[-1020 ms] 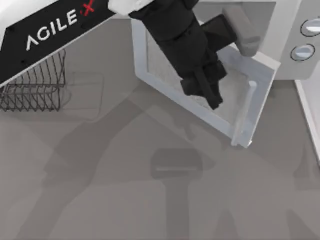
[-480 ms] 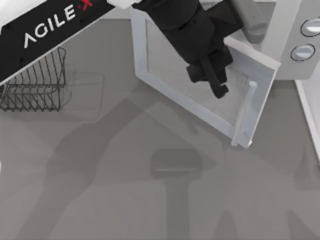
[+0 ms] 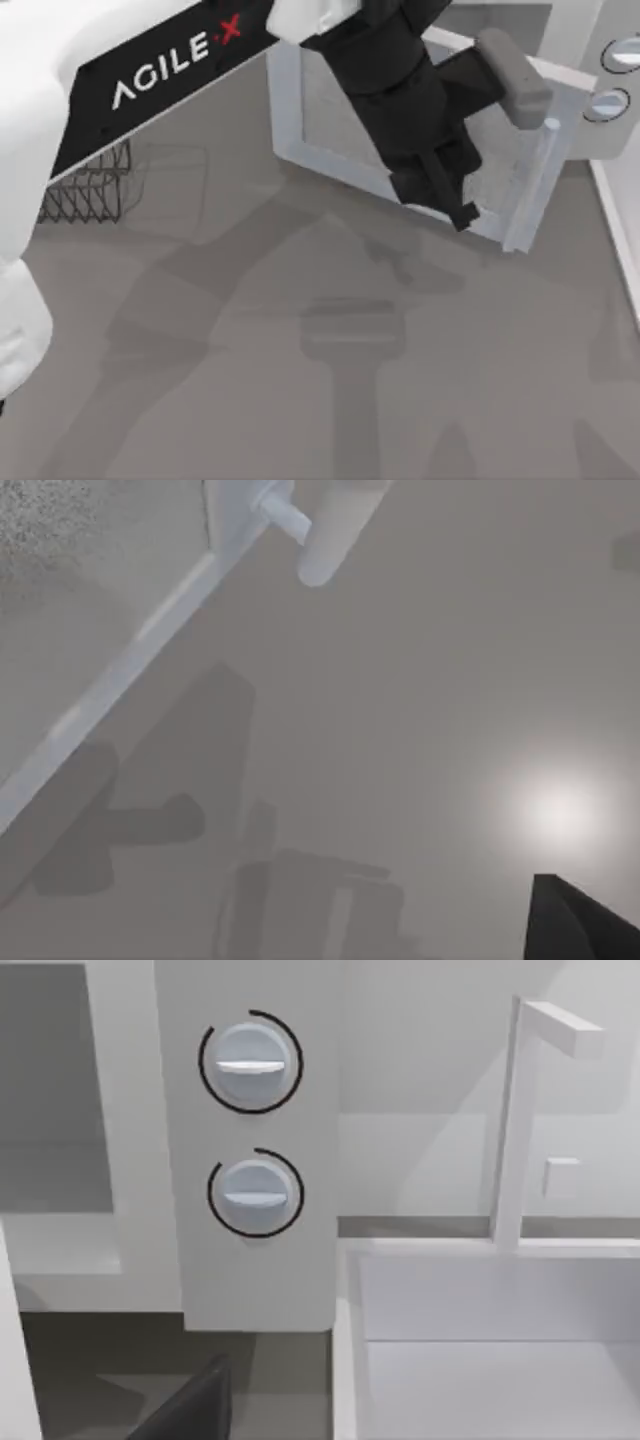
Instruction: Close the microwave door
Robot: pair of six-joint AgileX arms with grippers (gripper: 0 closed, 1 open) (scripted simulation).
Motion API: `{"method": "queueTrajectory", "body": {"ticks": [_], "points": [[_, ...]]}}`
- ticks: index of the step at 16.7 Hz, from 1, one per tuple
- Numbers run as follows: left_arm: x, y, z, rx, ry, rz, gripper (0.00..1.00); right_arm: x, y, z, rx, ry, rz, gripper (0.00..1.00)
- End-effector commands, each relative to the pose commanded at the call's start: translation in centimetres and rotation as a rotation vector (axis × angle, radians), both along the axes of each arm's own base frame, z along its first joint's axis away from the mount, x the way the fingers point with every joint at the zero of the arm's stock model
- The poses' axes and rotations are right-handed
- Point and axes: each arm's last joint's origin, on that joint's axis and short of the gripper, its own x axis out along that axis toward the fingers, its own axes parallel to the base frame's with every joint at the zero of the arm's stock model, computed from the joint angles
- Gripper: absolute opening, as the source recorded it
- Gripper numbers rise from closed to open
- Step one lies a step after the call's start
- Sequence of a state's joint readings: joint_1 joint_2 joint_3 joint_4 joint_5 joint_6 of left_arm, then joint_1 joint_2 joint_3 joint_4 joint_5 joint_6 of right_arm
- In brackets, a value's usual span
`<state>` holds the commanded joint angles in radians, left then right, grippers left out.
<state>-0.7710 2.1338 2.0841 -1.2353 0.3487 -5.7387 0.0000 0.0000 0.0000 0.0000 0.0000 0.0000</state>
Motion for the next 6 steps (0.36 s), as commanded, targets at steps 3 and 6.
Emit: {"method": "queueTrajectory", "body": {"ticks": [3,6], "points": [[0.3,-0.3,1.0,-0.032,-0.06,-0.011,0.0,0.0,0.0,0.0,0.0,0.0,0.0,1.0],[0.6,0.0,2.7,-0.075,-0.135,-0.009,0.0,0.0,0.0,0.0,0.0,0.0,0.0,1.0]]}}
